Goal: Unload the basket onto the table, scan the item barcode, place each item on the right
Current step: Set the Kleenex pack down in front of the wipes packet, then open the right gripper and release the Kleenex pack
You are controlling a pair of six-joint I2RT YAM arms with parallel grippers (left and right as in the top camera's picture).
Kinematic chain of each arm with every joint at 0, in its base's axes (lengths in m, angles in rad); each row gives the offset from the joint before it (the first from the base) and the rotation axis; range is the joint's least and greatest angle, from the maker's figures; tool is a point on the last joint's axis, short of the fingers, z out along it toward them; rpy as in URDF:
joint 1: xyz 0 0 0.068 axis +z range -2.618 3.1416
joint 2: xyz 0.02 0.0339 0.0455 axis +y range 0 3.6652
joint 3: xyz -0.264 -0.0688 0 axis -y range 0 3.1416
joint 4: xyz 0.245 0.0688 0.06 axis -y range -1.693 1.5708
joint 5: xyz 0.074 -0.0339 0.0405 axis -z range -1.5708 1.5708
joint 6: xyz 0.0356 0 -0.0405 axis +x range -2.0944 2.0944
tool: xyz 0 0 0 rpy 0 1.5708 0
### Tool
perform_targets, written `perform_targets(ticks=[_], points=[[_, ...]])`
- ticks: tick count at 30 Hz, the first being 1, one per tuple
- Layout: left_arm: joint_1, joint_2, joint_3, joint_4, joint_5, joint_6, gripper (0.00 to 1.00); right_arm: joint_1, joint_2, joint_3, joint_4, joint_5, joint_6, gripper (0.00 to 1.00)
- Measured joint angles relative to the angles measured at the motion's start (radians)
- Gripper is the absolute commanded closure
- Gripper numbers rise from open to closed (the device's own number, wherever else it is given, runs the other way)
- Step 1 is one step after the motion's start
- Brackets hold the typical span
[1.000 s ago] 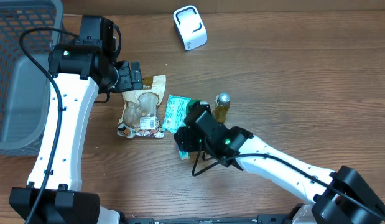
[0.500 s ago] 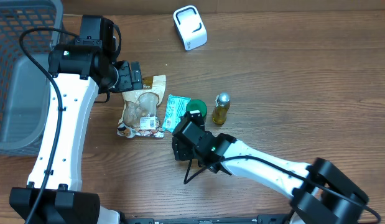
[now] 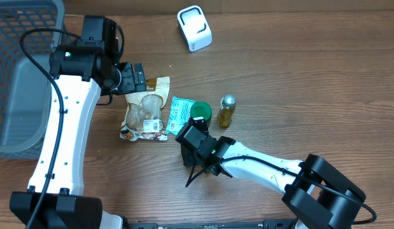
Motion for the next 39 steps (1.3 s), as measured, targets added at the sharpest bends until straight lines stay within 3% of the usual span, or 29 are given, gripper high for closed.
perform_targets(ticks=[4, 7, 14, 21, 34, 39], points=[[0.0, 0.0, 0.0, 0.0, 0.0, 0.0, 0.0, 0.0, 0.0, 0.0, -0.002, 0.0, -0.006, 0.83], [0.0, 0.0, 0.0, 0.0, 0.0, 0.0, 0.01, 0.0, 0.0, 0.0, -0.002, 0.0, -0.006, 0.89], [0.0, 0.0, 0.0, 0.0, 0.0, 0.0, 0.0, 0.0, 0.0, 0.002, -0.012, 0.002, -0.004, 0.9], [0.0, 0.0, 0.0, 0.0, 0.0, 0.0, 0.01, 0.0, 0.0, 0.042, -0.151, 0.071, 0.027, 0.91], [0.0, 0.0, 0.0, 0.0, 0.0, 0.0, 0.0, 0.0, 0.0, 0.047, -0.143, 0.101, 0.089, 0.79], [0.0, 0.0, 0.0, 0.0, 0.0, 0.0, 0.01, 0.0, 0.0, 0.048, -0.142, 0.098, 0.094, 0.58]])
